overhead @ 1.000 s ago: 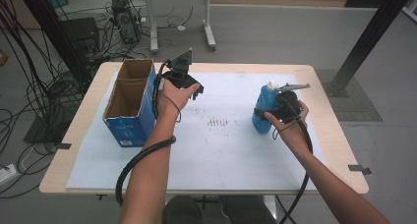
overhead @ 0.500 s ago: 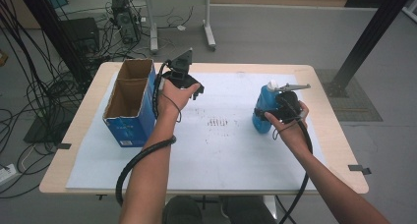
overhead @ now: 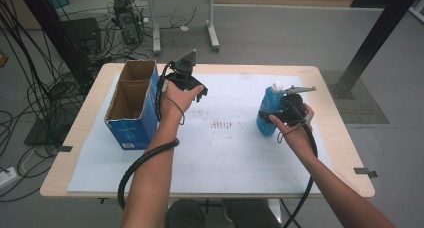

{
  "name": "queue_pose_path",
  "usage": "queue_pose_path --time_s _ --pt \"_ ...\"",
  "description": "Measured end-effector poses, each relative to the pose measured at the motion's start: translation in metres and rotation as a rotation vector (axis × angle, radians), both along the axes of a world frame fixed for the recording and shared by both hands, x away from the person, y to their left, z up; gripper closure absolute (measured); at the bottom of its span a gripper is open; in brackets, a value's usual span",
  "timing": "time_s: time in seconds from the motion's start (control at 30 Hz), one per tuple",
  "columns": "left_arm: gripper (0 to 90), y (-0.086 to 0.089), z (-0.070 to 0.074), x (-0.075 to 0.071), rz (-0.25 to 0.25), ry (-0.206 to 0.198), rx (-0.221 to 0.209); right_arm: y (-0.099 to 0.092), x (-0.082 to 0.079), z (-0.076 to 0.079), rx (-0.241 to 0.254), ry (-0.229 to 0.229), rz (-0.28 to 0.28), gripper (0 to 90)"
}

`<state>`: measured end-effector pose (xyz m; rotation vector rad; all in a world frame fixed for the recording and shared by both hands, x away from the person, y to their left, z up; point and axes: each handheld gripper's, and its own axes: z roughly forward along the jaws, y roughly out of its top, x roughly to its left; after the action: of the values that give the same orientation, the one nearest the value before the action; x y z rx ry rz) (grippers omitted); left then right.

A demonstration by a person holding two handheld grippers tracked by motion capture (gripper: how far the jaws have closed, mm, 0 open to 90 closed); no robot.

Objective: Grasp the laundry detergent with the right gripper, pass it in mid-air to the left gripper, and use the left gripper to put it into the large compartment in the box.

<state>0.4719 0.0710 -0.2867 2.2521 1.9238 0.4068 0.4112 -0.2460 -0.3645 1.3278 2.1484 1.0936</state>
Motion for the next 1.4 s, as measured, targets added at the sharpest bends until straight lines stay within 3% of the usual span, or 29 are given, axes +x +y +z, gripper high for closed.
queue_pose_path --time_s 0.2,0.4,0.63,1.0,1.4 --pt "5.4 0.0001 0.0004 0.0000 0.000 -0.003 -0.002 0.0009 -0.0008 -0.0007 -0.001 0.001 0.006 7.8" --pt "5.4 0.0009 0.0001 -0.0006 -0.001 0.000 -0.001 0.0022 -0.0022 -0.0010 -0.009 -0.012 0.000 24.6" --pt "5.5 0.0023 -0.0015 -0.0008 0.006 -0.002 -0.002 -0.0006 -0.0007 -0.0036 -0.014 -0.021 -0.026 36.6" --pt "5.5 0.0015 -0.0003 -0.0003 -0.001 -0.002 -0.002 -0.0009 -0.0001 -0.0042 -0.007 -0.019 -0.031 38.1" --pt "5.5 0.0019 0.0026 -0.0005 -0.006 -0.007 -0.008 -0.0017 0.0001 -0.0028 -0.038 -0.028 -0.014 39.9"
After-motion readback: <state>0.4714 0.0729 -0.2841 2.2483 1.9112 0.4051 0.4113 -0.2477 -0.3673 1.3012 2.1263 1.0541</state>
